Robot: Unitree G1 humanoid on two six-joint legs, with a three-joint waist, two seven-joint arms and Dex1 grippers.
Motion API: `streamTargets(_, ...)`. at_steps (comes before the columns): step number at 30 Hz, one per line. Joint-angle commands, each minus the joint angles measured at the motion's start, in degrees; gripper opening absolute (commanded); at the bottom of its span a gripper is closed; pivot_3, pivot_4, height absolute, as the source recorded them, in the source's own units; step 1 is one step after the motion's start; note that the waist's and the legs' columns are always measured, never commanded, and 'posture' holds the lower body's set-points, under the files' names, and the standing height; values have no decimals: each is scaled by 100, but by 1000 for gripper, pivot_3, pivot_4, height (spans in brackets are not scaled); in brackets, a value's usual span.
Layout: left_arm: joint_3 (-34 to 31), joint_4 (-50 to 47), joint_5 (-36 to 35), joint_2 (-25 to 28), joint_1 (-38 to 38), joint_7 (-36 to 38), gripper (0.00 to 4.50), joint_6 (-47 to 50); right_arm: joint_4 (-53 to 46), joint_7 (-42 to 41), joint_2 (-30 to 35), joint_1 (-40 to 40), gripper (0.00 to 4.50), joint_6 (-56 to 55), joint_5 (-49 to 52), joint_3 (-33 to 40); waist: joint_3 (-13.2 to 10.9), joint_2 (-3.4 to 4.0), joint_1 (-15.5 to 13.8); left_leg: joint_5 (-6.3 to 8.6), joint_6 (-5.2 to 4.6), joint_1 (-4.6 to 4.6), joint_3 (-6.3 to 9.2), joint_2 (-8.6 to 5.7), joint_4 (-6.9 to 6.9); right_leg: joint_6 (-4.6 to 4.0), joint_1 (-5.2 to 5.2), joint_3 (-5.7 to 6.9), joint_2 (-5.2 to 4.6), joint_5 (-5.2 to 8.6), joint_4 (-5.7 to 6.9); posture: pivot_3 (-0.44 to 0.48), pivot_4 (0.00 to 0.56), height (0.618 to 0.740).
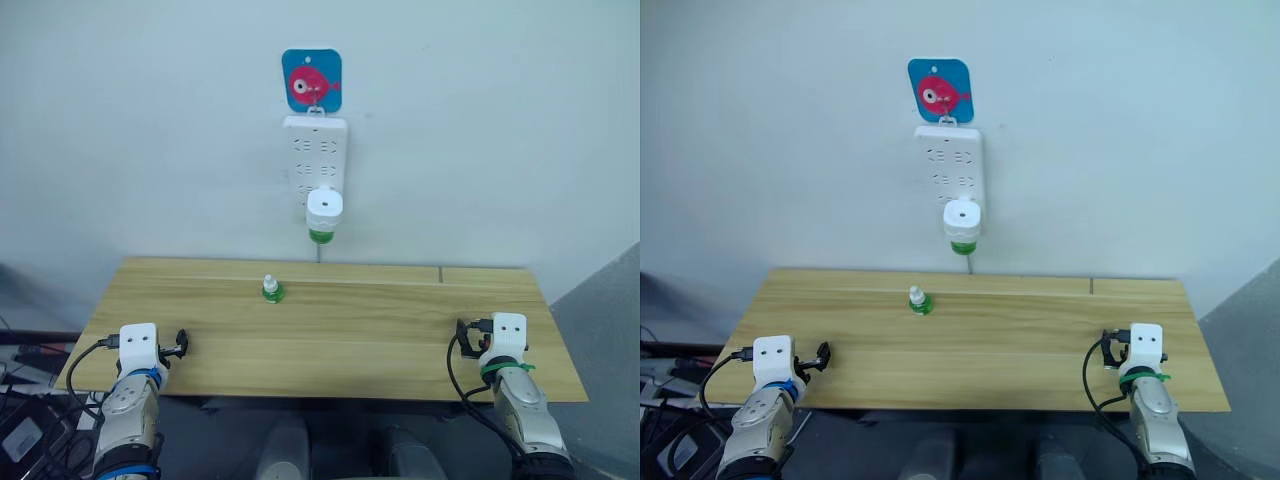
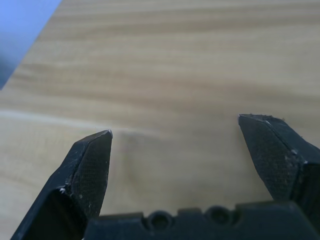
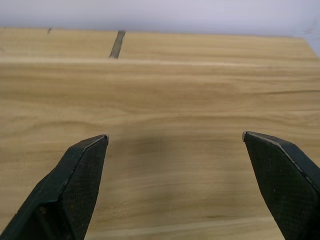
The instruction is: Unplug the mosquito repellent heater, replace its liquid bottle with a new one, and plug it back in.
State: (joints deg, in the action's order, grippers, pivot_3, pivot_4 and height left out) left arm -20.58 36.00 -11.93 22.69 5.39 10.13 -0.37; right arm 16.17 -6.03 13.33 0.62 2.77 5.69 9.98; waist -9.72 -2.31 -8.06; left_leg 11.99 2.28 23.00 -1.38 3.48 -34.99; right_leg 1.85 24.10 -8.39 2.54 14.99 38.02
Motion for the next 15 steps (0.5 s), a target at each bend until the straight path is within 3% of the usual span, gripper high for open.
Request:
streamTargets(1, -32, -466, -170, -52, 66, 69, 4500, 213, -261, -52, 159, 15, 4490, -106, 27, 165, 5, -6, -2, 0, 0, 0, 0, -1, 0, 1, -1, 2, 0, 1, 0, 389, 176, 740)
streamTargets(4, -84, -1226, -487, 74, -90, 549, 4500, 467, -746, -254, 195, 126, 4490, 47, 145, 72, 4, -9, 35, 0, 0, 3, 7, 7, 1, 1, 2, 9, 7, 2, 2, 351, 167, 740)
streamTargets(7, -94, -2174, -1060, 530, -236, 1760, 4500, 690, -1936, -860, 400, 454, 4490, 466, 389, -172, 5, -10, 83, 1, 1, 2, 12, 15, 5, -5, 5, 8, 16, 5, 8, 333, 155, 740)
streamTargets(10, -210, -2536, -1564, 919, -191, 2537, 4500, 1048, -2858, -1182, 565, 693, 4490, 869, 624, -250, 4, -8, 124, 1, 1, 1, 17, 18, 7, -11, 4, 11, 17, 8, 10, 332, 157, 740)
streamTargets(15, -87, -2958, -2217, 1650, 500, 3603, 4500, 1850, -4521, -1545, 684, 584, 4490, 1995, 1668, -363, 3, -9, 182, 1, 1, 3, 22, 14, -2, -11, -1, 16, 15, 8, 8, 346, 157, 740)
